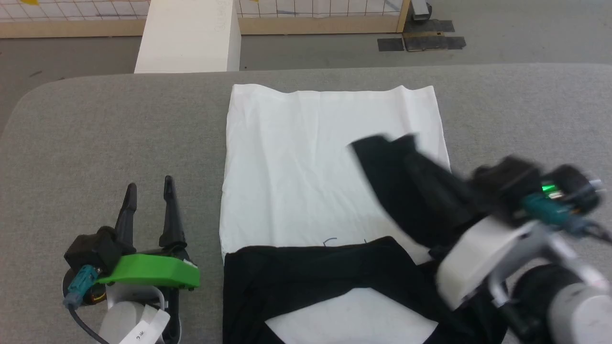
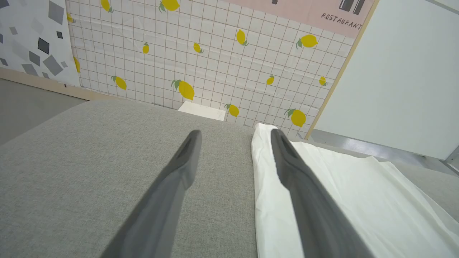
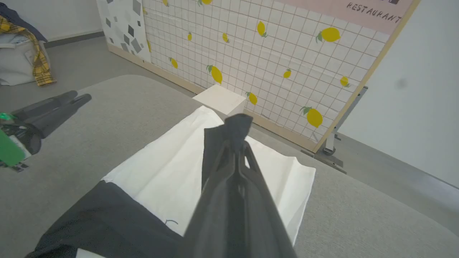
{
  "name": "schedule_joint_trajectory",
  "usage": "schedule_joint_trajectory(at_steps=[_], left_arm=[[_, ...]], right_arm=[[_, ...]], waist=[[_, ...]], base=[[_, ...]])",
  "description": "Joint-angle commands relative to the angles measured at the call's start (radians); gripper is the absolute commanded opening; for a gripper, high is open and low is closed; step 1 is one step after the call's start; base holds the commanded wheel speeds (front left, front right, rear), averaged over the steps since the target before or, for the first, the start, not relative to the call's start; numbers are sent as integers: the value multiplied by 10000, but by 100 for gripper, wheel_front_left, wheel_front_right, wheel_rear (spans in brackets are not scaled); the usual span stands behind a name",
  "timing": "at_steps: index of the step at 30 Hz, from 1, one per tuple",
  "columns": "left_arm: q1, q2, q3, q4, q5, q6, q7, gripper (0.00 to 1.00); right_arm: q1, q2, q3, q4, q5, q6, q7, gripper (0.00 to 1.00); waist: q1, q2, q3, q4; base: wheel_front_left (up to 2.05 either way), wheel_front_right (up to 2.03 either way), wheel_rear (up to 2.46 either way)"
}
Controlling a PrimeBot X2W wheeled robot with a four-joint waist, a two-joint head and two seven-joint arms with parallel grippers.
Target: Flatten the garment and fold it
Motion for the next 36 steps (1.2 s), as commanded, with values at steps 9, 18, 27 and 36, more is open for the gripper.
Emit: schedule_joint_trajectory(at_steps=[9,18,27,36], left_arm=[[28,-37,-179,63,-108,-64,-45,100],[-190,-42,-355,118,-157,-34,-45,100],[-362,-44,-470,192,-185,-10,-45,100],[-272,-44,-466,369,-198,-20,-45,100]], right_arm=[[-815,807,3711,2427,773,-15,-735,0],[-1744,1399,5220,5973,971,-15,-1563,0],[-2367,1676,6337,8739,1498,-15,-1592,0],[-2602,1723,6735,8692,2996,-15,-2145,100]], waist=[[0,76,159,284],[0,76,538,585],[0,76,781,737],[0,76,475,579]], base=[[0,0,0],[0,0,0],[0,0,0],[0,0,0]])
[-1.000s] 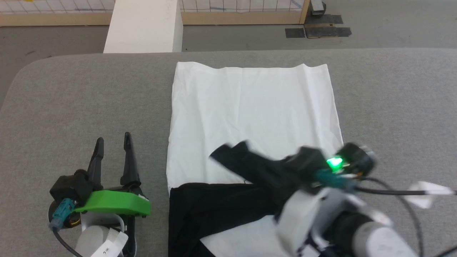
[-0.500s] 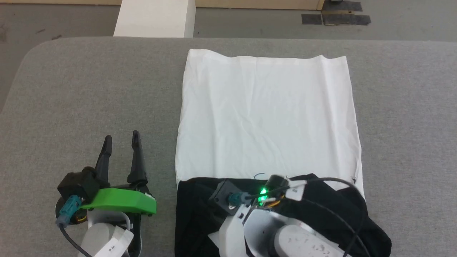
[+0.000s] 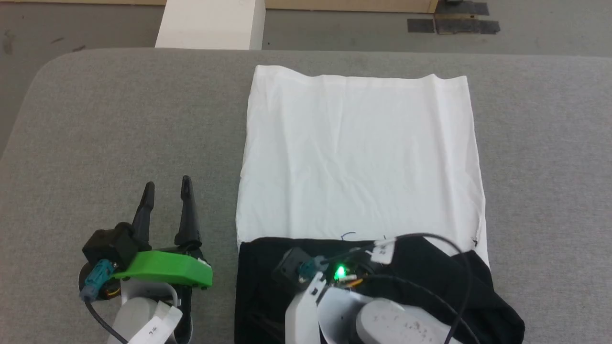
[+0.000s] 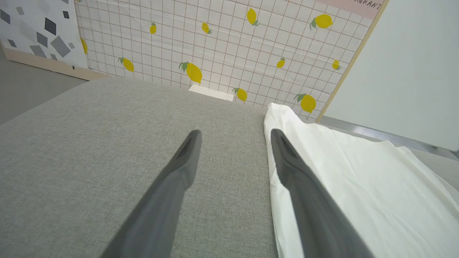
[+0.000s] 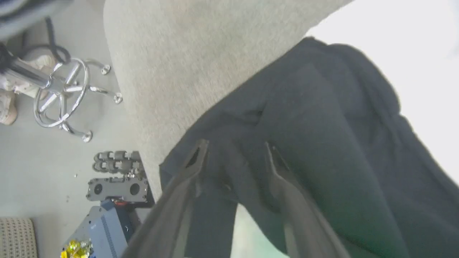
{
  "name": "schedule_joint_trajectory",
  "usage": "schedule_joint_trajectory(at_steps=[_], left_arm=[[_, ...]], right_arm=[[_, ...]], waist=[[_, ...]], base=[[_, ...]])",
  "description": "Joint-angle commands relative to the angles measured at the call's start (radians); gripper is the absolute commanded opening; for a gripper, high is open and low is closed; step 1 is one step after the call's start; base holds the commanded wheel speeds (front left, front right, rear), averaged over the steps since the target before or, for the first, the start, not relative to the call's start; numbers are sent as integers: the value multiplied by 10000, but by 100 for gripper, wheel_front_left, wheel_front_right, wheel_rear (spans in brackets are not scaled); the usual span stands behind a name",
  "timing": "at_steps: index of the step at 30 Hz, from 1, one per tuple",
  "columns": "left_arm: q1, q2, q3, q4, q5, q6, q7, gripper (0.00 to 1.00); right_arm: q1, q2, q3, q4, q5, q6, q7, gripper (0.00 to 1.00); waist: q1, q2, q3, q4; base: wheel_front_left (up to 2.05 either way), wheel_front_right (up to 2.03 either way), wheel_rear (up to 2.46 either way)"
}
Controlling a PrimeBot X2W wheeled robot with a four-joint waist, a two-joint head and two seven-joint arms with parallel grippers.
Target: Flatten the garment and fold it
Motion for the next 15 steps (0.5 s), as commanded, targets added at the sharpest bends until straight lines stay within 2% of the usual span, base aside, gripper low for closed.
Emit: schedule_joint_trajectory(at_steps=[1,6,10,15], left_arm=[[-63,-25,30,43,-103,-33,-45,100],[118,11,112,73,-14,-70,-45,100],[171,81,89,88,72,-97,-45,100],[83,136,27,148,139,-58,-40,100]], right_arm=[[-192,29,-129,-372,187,-15,-423,100],[-90,-97,-1552,-1976,196,-15,-2116,100],[481,-389,-3680,-3348,-640,-15,-3388,100],[1603,-428,-6047,-4288,-1676,-15,-4137,100]], waist=[[0,76,-176,-122],[0,76,-499,-440],[0,76,-673,-772],[0,76,-719,-1186]], base=[[0,0,0],[0,0,0],[0,0,0],[0,0,0]])
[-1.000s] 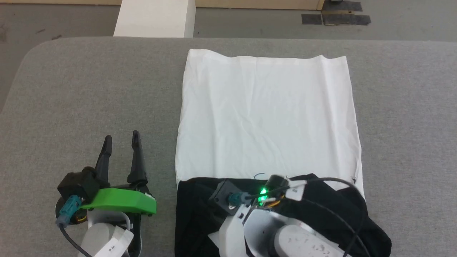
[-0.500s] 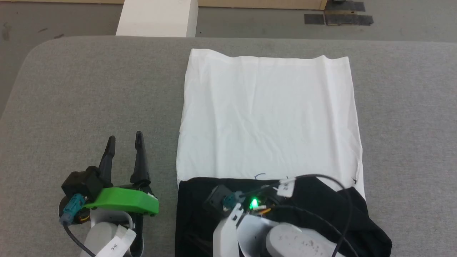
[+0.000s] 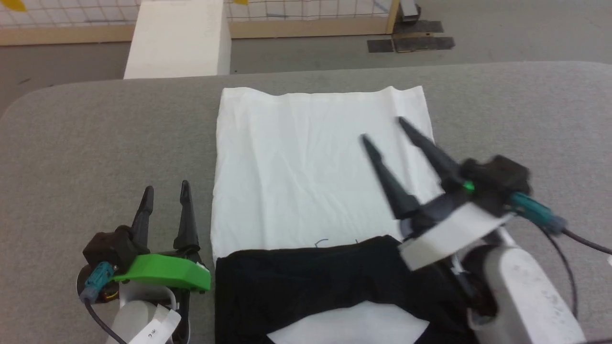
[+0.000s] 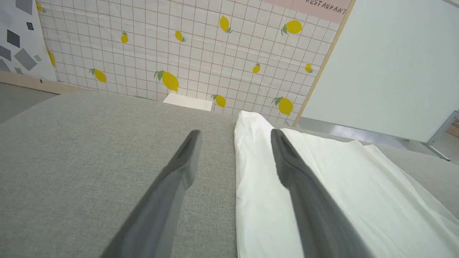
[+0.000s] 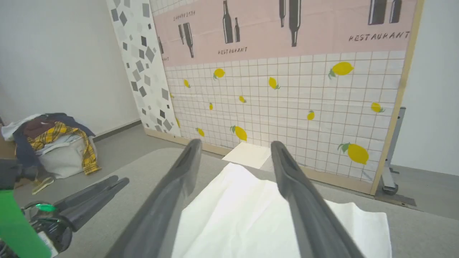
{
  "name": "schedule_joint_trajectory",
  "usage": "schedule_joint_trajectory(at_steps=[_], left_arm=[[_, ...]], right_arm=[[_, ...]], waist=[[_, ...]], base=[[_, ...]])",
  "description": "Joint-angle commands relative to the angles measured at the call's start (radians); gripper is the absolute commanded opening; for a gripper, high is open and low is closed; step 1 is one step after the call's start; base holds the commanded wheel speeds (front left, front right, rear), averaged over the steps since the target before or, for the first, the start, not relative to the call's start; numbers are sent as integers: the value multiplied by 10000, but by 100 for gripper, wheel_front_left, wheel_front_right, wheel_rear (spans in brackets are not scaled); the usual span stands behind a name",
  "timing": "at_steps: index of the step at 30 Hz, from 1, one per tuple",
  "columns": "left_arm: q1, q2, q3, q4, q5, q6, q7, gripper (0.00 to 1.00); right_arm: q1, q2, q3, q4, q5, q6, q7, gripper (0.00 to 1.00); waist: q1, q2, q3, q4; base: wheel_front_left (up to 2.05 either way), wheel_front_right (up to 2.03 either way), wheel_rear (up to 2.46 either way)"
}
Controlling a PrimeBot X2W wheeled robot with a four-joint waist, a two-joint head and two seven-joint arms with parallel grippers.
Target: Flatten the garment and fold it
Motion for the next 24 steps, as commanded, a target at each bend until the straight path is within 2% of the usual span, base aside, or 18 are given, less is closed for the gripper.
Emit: schedule_joint_trajectory(at_steps=[1,6,12,16,24], left_arm=[[-49,61,-36,57,28,13,-26,100],[-538,255,-141,245,-7,-75,237,100],[-2111,1241,-567,819,311,-351,1247,100],[-3689,2033,-915,1484,231,-523,2369,100],[-6682,3508,-2000,2570,-283,-613,5580,100]], right_arm=[[414,11,-499,-121,-261,-15,-129,100],[1409,87,-2016,-347,-870,-15,-414,100],[2088,206,-2995,-453,-1023,-15,-493,100],[2062,276,-3202,-519,-957,-15,-553,100],[1552,342,-3042,-313,-658,-15,-842,100]], waist=[[0,76,-67,-322],[0,76,118,-662],[0,76,722,-1019],[0,76,1333,-1333],[0,76,2555,-2047]], base=[[0,0,0],[0,0,0],[0,0,0],[0,0,0],[0,0,0]])
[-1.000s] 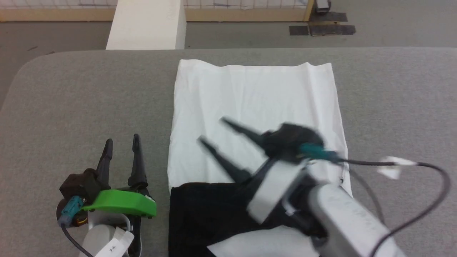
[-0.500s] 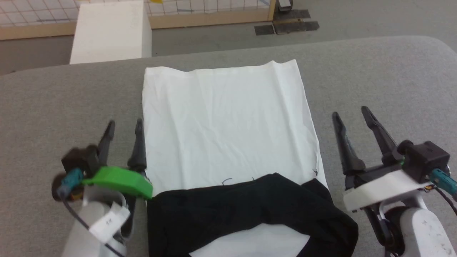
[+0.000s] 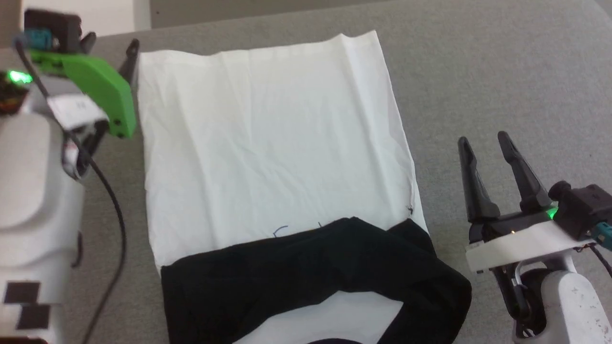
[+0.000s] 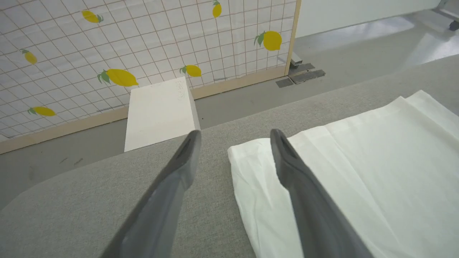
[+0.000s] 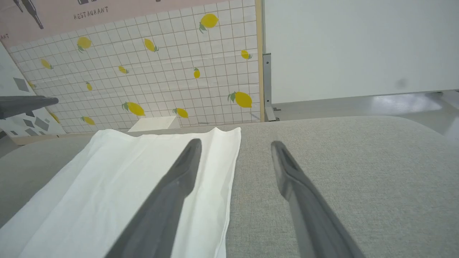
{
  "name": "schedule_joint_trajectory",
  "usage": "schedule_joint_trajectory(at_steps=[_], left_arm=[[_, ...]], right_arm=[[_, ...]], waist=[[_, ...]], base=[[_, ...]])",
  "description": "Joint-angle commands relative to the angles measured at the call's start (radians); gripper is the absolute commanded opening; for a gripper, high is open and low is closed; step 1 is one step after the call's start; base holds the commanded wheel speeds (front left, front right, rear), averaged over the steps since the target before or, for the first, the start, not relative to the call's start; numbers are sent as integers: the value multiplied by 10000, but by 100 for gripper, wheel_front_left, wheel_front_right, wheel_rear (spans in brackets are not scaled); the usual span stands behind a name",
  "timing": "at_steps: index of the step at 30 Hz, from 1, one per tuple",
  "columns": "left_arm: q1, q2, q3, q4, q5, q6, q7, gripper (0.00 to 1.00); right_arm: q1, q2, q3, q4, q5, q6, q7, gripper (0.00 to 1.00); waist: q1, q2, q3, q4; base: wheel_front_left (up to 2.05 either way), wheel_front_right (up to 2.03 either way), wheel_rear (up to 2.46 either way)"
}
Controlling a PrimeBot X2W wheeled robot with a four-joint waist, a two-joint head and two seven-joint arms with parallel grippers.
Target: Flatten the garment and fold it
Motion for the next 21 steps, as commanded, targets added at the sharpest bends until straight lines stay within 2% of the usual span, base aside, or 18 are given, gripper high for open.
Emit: schedule_joint_trajectory(at_steps=[1,8,13,21], left_arm=[[-473,220,-183,177,-169,-43,499,100],[-2029,774,-397,821,-312,25,2613,100],[-2366,981,-269,1164,-293,623,3783,100],[-1818,1194,-192,1159,-366,1580,5828,100]], right_arm=[[-192,53,74,80,100,-15,-126,100],[-655,107,434,456,419,-15,-463,100],[-889,132,637,733,600,-15,-715,100],[-1062,152,746,1044,714,-15,-923,100]], waist=[[0,76,893,-668],[0,76,1720,-1209],[0,76,2087,-1450],[0,76,2246,-1542]], base=[[0,0,0],[0,0,0],[0,0,0],[0,0,0]])
